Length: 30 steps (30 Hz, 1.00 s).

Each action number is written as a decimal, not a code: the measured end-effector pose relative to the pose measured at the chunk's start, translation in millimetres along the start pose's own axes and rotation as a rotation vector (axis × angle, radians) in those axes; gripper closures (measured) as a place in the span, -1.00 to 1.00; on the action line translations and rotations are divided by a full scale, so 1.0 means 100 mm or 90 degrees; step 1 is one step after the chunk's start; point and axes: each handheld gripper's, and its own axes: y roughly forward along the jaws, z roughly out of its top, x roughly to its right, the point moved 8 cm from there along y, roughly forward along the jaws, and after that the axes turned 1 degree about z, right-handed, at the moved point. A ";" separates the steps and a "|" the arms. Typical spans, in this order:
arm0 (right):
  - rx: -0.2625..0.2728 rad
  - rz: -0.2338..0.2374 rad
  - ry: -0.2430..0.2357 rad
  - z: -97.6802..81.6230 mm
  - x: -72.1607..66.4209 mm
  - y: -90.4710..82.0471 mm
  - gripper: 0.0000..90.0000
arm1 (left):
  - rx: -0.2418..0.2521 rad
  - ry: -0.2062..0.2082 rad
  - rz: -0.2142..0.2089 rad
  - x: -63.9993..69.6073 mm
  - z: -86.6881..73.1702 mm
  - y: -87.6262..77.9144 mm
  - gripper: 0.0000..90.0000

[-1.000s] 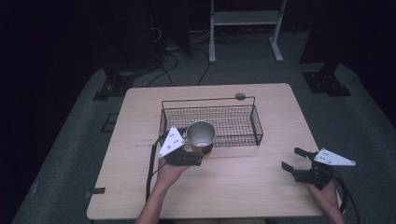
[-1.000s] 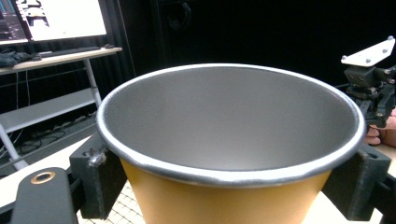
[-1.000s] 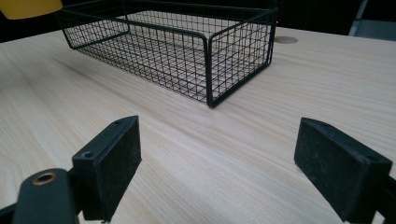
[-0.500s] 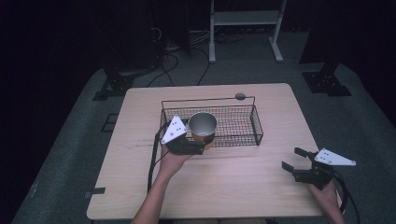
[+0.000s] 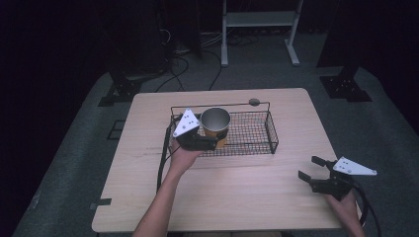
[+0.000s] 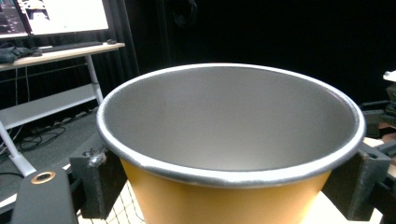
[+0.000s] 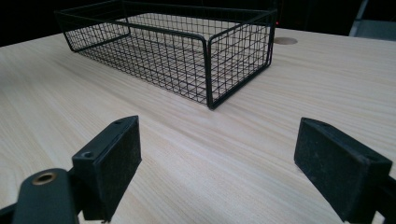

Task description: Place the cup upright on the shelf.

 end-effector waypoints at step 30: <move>0.002 0.002 0.001 0.00 0.00 0.00 -0.69 | -0.006 -0.007 -0.010 -0.28 0.16 0.32 -0.70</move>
